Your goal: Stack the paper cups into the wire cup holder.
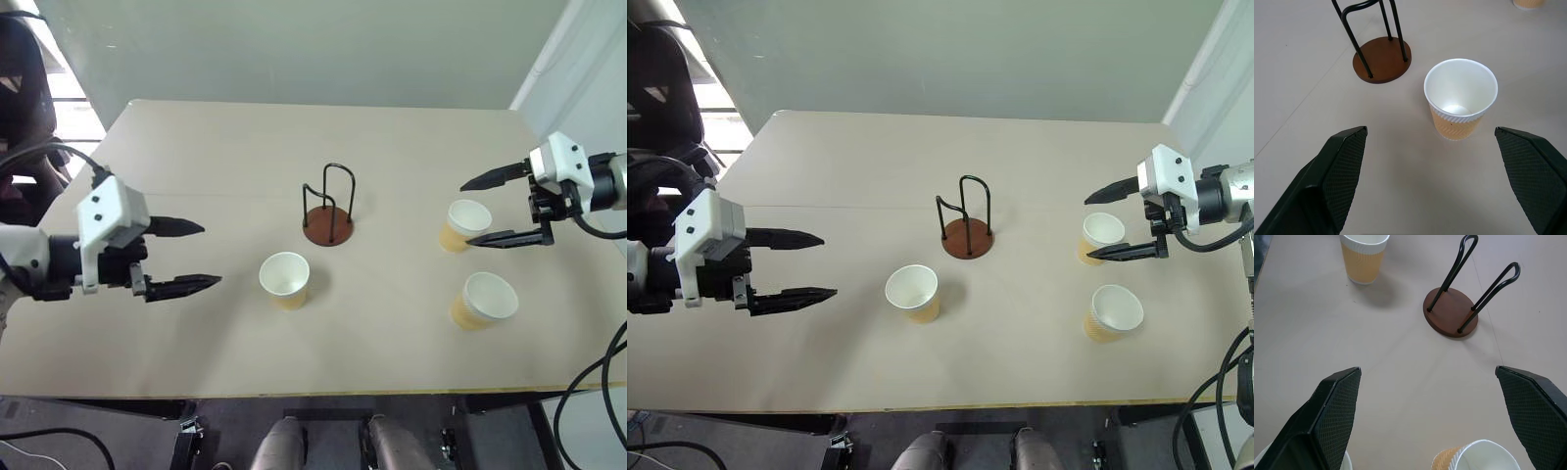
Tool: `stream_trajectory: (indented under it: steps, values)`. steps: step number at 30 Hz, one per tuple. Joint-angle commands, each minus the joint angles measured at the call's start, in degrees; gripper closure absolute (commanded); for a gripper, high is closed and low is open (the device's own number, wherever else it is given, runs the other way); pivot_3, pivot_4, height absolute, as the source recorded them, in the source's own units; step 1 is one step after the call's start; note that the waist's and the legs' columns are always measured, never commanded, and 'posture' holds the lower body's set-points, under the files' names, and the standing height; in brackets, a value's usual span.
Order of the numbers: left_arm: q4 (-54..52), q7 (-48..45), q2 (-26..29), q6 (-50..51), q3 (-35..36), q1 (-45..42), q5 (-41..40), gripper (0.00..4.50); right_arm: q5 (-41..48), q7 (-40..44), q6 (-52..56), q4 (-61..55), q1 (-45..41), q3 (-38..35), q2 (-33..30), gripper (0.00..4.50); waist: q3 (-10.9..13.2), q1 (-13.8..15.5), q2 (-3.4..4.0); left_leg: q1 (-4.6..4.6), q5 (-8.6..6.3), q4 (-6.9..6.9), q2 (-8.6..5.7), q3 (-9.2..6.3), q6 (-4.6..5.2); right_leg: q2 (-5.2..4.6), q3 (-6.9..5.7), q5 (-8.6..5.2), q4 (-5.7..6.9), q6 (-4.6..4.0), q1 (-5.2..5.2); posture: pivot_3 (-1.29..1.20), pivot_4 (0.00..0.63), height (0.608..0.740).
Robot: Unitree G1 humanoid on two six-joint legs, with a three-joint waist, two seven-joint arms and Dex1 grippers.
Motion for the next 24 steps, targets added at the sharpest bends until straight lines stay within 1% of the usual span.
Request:
stream_trajectory:
  steps: [1,19,24]
  values:
    - [-1.3,0.5,0.2,0.2,2.6,-0.2,-0.7,0.02,1.0,0.2,-0.4,-0.8,-1.6,-1.3,-0.6,0.00,0.0,0.0,0.00,0.00,0.00,0.00,0.00,0.00,0.00,0.00,0.00,0.00,0.00,0.00,0.00,0.00,0.150,0.740]
    - [-1.4,0.7,0.1,0.4,2.5,-0.5,-0.9,0.02,1.5,0.2,-0.1,-1.2,-1.5,-1.5,-0.6,0.00,0.0,-0.1,0.00,0.00,0.00,0.00,0.00,0.00,0.01,0.00,0.00,0.00,0.00,0.00,0.00,0.00,0.150,0.740]
    - [-1.4,1.0,0.2,0.5,2.6,-0.5,-1.0,0.02,2.1,0.0,0.8,-2.0,-1.4,-1.9,0.3,0.00,0.0,-0.1,0.00,0.00,0.00,0.00,0.00,0.00,0.01,0.00,0.00,0.00,0.00,0.00,0.00,0.00,0.150,0.740]
